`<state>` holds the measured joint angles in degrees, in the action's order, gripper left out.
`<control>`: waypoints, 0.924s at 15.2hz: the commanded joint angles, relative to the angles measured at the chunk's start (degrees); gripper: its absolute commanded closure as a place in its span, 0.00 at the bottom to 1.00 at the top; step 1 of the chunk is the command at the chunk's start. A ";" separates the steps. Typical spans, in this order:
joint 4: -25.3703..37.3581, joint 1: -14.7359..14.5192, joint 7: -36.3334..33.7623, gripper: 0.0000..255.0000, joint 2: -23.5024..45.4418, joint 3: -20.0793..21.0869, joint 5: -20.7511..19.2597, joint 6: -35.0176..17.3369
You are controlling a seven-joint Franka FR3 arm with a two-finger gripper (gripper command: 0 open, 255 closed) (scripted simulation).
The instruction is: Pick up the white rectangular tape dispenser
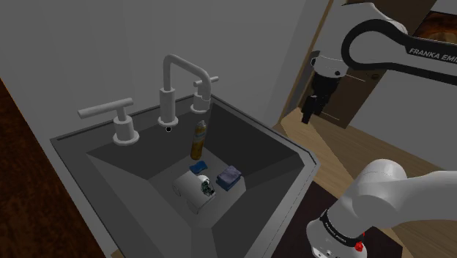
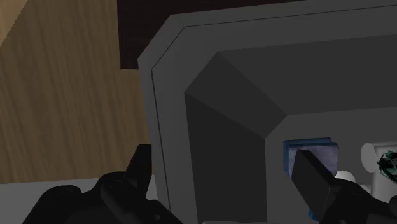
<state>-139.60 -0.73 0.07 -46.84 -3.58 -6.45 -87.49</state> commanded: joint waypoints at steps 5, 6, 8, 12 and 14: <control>-2.82 -2.01 -3.57 0.00 2.80 3.13 3.17 -5.65; -3.36 -2.53 -4.42 0.00 3.68 3.93 3.94 -7.12; -4.24 -3.58 -6.11 0.00 5.69 5.52 5.41 -10.10; -5.14 -5.64 -9.34 0.00 10.58 8.69 8.07 -16.21; -5.15 -6.59 -10.90 0.00 13.43 10.29 9.24 -19.28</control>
<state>-144.57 -6.86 -10.05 -35.03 5.92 2.19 -104.83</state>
